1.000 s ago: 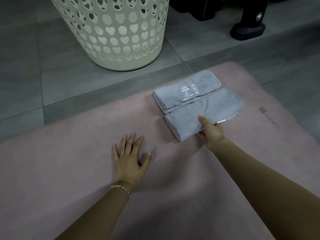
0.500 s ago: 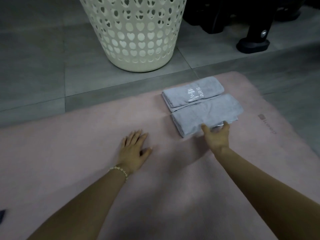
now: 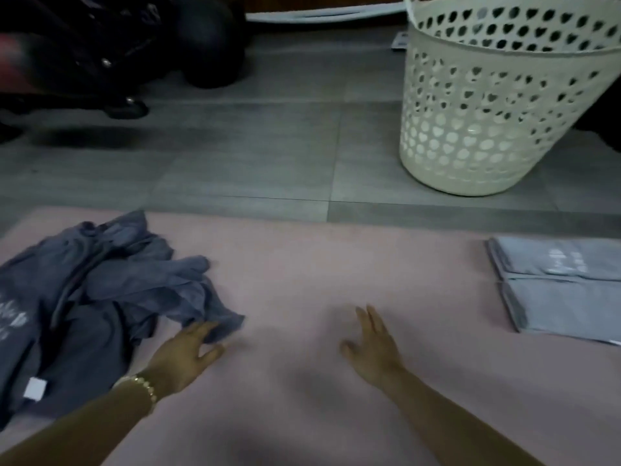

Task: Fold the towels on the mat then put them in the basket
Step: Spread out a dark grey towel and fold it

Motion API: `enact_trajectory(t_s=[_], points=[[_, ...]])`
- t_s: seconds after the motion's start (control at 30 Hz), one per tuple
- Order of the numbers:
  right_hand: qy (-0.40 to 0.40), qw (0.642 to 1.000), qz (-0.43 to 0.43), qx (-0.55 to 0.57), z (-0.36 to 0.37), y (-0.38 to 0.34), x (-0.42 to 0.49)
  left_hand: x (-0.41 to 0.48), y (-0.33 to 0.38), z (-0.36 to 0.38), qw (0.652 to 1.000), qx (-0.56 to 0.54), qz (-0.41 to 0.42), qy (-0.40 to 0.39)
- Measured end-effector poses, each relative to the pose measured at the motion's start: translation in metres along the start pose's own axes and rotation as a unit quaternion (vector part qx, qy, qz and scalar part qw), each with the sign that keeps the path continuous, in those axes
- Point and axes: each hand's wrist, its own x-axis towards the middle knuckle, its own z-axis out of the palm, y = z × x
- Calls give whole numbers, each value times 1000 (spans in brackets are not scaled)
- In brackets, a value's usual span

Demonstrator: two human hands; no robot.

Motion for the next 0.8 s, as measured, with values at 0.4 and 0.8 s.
enact_trajectory(t_s=[0.4, 0.8], points=[[-38, 986, -121, 107, 130, -154, 37, -32, -118, 28, 976, -134, -151, 78], [-77, 986, -131, 72, 142, -177, 93, -18, -131, 16, 948, -228, -100, 197]])
